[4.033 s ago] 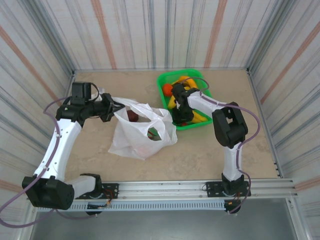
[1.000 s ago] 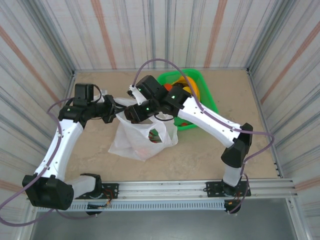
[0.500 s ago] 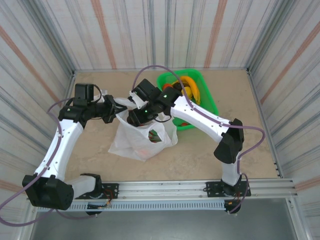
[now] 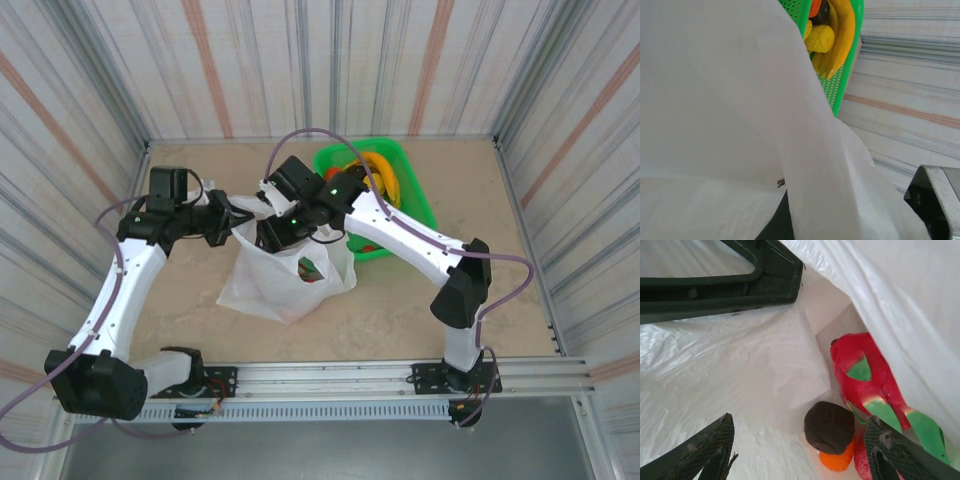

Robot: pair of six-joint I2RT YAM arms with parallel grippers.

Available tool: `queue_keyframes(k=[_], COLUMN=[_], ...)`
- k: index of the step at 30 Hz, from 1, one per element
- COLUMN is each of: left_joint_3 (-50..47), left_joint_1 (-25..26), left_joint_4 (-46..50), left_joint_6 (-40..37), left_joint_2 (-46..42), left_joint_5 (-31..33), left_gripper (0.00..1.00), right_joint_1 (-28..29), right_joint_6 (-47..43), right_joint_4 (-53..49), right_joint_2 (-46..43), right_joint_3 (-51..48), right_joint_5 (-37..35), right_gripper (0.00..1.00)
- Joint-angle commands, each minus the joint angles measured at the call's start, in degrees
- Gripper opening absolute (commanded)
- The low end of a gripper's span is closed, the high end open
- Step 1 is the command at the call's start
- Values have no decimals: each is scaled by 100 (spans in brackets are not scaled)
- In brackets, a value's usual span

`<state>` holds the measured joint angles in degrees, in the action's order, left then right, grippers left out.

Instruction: Place the fake fruits into the plastic bag and tie a complex knot

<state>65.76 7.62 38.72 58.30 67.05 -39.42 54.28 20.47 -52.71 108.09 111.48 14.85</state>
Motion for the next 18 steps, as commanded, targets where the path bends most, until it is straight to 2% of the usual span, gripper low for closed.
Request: queue_keyframes(k=[1, 18], left_joint_3=[-45, -63], left_joint_1=[29, 29], left_joint_4=[-101, -110], left_joint_6=[-12, -12], left_joint_2=[-157, -141], left_joint_5=[-63, -57], left_gripper=[5, 5], right_joint_1=[-49, -184], right_joint_6=[-105, -369], right_joint_4=[-25, 68], right_joint_2=[-244, -851], right_joint_3=[-2, 216], right_joint_5=[-55, 393], right_gripper=[70, 70])
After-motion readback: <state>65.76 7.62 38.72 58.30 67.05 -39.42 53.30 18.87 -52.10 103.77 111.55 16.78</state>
